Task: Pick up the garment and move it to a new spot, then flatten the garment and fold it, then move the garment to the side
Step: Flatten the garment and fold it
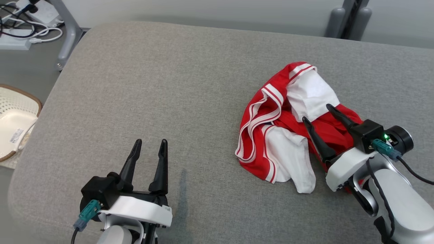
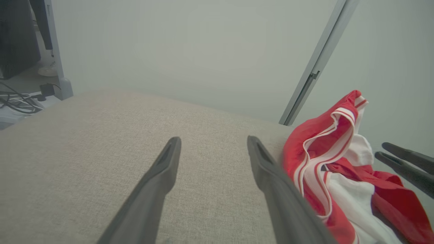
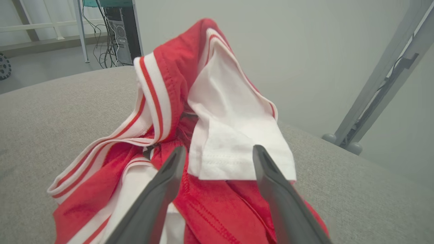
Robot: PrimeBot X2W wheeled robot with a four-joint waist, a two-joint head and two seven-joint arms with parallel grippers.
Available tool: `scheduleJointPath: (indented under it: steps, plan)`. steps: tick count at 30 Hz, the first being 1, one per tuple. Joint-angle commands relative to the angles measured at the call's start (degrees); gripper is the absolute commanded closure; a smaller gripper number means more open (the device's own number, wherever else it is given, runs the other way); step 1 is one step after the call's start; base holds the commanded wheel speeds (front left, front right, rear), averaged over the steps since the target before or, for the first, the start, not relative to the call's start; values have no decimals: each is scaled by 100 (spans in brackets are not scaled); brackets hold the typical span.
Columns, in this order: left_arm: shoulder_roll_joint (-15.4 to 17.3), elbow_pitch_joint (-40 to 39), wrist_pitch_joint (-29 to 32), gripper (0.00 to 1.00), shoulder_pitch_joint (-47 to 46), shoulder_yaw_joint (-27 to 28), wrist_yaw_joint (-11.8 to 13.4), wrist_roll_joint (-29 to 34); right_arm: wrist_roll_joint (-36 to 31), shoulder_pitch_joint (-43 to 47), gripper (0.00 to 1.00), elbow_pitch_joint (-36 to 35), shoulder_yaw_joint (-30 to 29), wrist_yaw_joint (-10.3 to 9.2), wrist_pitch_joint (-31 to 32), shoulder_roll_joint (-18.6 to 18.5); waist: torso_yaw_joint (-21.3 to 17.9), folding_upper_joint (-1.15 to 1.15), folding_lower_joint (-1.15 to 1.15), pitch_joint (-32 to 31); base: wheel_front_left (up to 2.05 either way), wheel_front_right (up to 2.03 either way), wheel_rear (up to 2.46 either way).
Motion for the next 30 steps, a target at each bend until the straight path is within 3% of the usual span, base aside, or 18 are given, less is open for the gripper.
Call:
scheduleJointPath:
  steps: [1, 6, 7, 8, 9, 14, 19, 24, 30]
  plan:
    - [20, -16, -21, 0, -93, -5, 48, -22, 46, -68, 0, 81, 16, -2, 9, -48, 111, 0, 0, 59, 0, 0, 0]
    - [20, -49, -21, 0, -101, -115, 105, -100, 173, -345, 0, 572, 159, -2, 15, -104, 301, 0, 0, 123, 0, 0, 0]
    - [20, -54, -21, 0, -98, -128, 114, -107, 180, -394, 51, 648, 180, -2, 10, -116, 328, 0, 0, 131, 0, 0, 0]
    - [19, -56, -21, 0, -99, -146, 127, -118, 202, -456, 83, 721, 183, -2, -9, -138, 361, 0, 0, 136, 0, 0, 0]
    - [19, -57, -21, 0, -98, -164, 140, -130, 231, -516, 100, 768, 179, -3, -33, -152, 390, 0, 0, 135, 0, 0, 0]
    - [19, -66, -21, 0, -63, -227, 173, -200, 268, -887, 100, 749, 149, -2, -114, -326, 517, 0, 0, 103, 0, 0, 0]
    - [21, -88, -22, 0, -16, -354, 204, -310, 301, -1579, 100, 604, 285, -2, 182, -640, 680, 0, 0, 84, 0, 0, 0]
    - [20, -123, -22, 0, -56, -513, 227, -457, 424, -2577, 100, 577, 837, -3, 677, -924, 918, 0, 0, 196, 0, 0, 0]
    - [21, -210, -22, 0, -162, -749, 298, -676, 658, -3821, 100, 1159, 1609, -3, 1083, -1095, 1296, 0, 0, 434, 0, 0, 0]
